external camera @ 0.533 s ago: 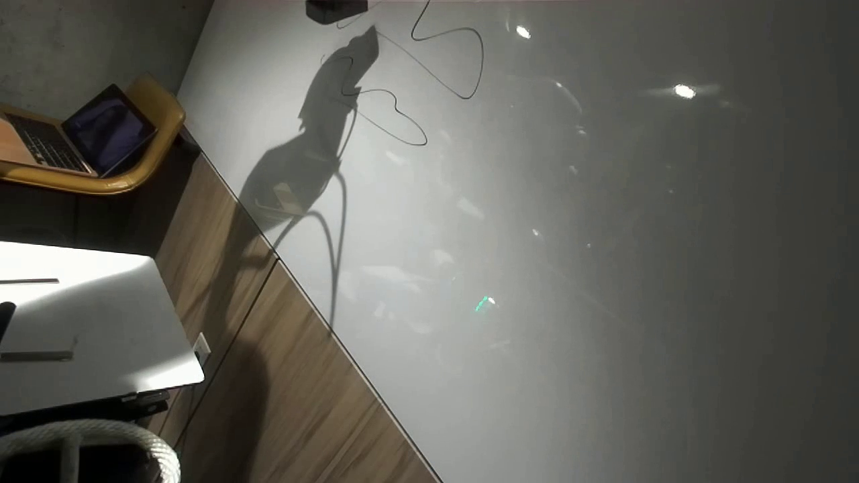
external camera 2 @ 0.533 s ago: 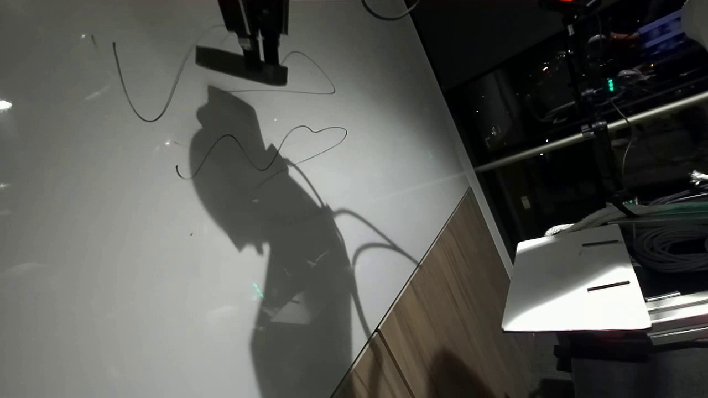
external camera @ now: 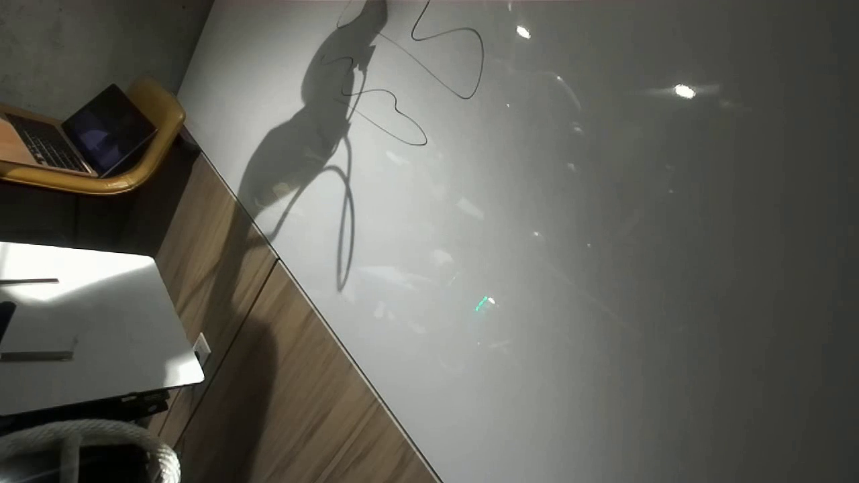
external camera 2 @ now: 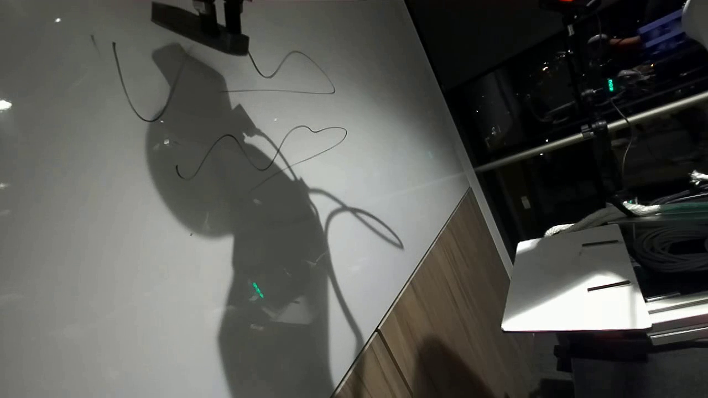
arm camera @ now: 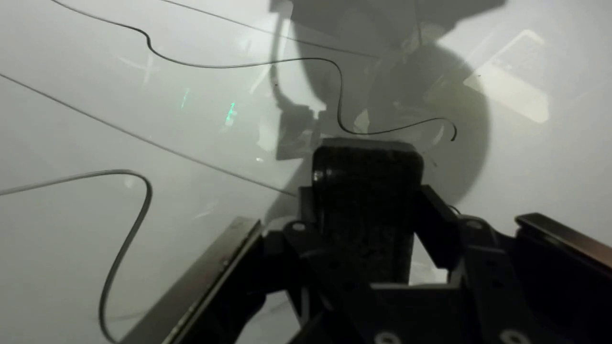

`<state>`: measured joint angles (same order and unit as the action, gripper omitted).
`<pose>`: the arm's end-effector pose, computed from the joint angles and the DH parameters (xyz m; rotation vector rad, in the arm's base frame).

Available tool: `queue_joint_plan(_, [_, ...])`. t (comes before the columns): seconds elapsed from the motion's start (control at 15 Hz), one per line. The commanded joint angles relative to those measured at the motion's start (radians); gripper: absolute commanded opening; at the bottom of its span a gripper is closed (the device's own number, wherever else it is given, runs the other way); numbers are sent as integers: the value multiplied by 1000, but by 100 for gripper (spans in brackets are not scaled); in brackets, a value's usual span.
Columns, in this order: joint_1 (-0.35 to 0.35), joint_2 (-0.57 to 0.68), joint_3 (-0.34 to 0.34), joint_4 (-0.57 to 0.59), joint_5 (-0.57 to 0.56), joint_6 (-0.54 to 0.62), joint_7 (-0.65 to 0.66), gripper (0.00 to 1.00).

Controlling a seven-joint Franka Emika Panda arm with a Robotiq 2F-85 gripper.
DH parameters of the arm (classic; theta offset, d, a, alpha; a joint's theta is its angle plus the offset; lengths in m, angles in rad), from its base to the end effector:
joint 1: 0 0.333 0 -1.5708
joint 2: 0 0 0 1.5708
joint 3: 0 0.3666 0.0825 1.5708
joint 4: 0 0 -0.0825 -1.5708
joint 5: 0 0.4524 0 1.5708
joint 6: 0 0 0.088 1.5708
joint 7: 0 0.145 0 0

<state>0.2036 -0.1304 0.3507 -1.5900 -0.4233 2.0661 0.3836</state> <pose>0.5466 0.3180 0.7741 2.7696 0.3758 1.0774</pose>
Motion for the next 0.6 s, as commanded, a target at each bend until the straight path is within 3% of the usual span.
queue_joint_plan(0.0, [18, 116, 25, 50, -96, 13, 81, 28])
queue_joint_plan(0.53, [120, 333, -38, 182, -172, -8, 118, 28])
